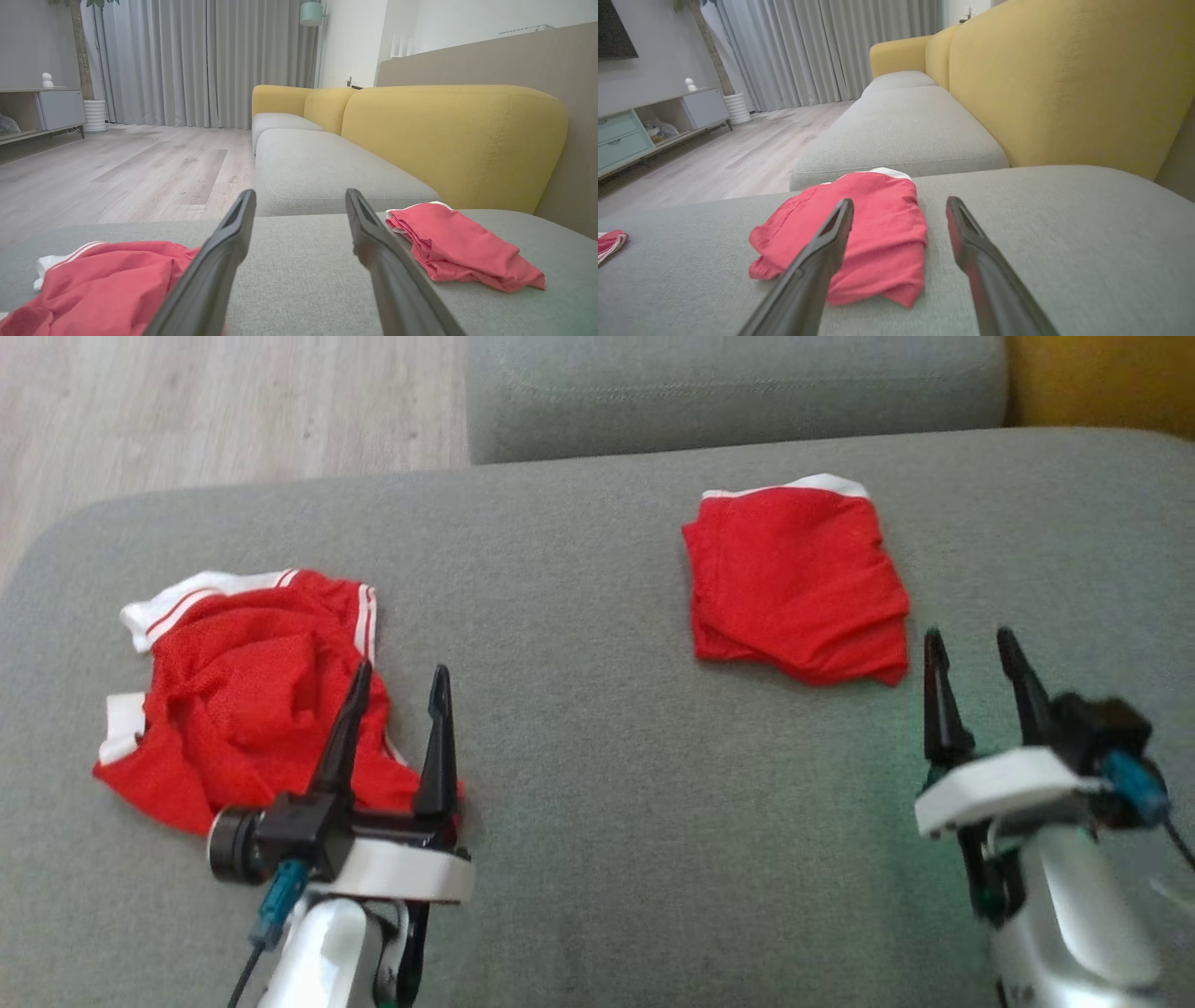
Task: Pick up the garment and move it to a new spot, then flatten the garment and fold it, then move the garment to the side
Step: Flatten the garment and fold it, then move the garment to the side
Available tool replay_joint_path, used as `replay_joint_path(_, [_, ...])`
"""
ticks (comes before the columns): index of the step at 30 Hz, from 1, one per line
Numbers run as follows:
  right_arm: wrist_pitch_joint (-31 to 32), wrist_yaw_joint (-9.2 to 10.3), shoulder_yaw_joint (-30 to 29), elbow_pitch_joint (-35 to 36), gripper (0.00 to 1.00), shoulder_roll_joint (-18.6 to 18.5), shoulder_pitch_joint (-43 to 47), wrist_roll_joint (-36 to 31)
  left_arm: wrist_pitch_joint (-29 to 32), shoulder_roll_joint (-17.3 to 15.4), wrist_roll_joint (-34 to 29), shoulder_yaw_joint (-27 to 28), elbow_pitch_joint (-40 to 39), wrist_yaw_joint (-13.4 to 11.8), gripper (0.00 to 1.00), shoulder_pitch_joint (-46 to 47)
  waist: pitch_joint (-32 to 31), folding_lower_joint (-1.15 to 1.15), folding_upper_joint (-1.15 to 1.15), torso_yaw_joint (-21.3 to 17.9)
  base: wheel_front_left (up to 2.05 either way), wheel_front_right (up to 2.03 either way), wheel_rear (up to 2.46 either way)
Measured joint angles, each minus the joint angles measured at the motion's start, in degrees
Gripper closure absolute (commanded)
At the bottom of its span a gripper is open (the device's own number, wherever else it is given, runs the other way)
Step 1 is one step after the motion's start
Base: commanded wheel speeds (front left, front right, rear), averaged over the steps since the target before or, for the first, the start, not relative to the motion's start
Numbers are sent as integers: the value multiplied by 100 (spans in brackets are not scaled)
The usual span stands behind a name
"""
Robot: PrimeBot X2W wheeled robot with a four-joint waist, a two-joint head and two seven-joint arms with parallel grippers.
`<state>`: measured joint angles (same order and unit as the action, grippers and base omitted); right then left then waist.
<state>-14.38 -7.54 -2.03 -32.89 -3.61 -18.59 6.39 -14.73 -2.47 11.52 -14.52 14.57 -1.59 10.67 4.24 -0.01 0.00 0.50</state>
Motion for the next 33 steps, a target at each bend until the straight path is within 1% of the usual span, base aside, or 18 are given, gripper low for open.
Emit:
replay_joint_path(3, [0, 0, 51, 377, 0, 24, 447, 229, 0, -1, 1, 36, 8, -1, 0, -141, -88, 0, 0, -90, 0, 0, 0])
replay_joint_path(8, [0, 0, 148, 608, 0, 43, 765, 359, 0, -5, 53, 67, -49, -52, 0, -303, -121, 0, 0, -197, 0, 0, 0])
replay_joint_path(13, [35, 0, 93, 801, 0, 45, 723, 272, 0, -10, 58, 44, -88, -75, 0, -294, 29, 1, 0, -183, 0, 0, 0])
replay_joint_path(15, [143, 0, -23, 835, 0, 48, 627, 203, 0, -10, 57, 0, -101, -67, 0, -261, 144, 1, 0, -155, 0, 0, 0])
replay_joint_path(18, [424, 0, -260, 798, 0, 49, 219, 68, 0, -10, 4, -52, -108, -33, 0, -132, 365, 3, 0, -95, 0, 0, 0])
replay_joint_path(23, [1081, 0, -456, 313, 0, 48, -831, -43, 0, -9, -8, -81, -114, 29, 0, 198, 758, 3, 0, 49, 0, 0, 0])
replay_joint_path(28, [1738, 0, -1005, -613, 0, 44, -1526, -127, 0, -5, -5, -197, -114, 43, 0, 390, 1061, 3, 0, 266, 0, 0, 0])
replay_joint_path(31, [1904, 0, -1352, -1139, 0, 41, -1824, -346, 0, -3, 2, -233, -103, 43, 0, 457, 1187, 3, 0, 410, 0, 0, 0])
replay_joint_path(33, [1971, 0, -1456, -1427, 0, 31, -2011, -446, 0, -2, 2, -255, -89, 42, 0, 483, 1250, 3, 0, 496, 0, 0, 0])
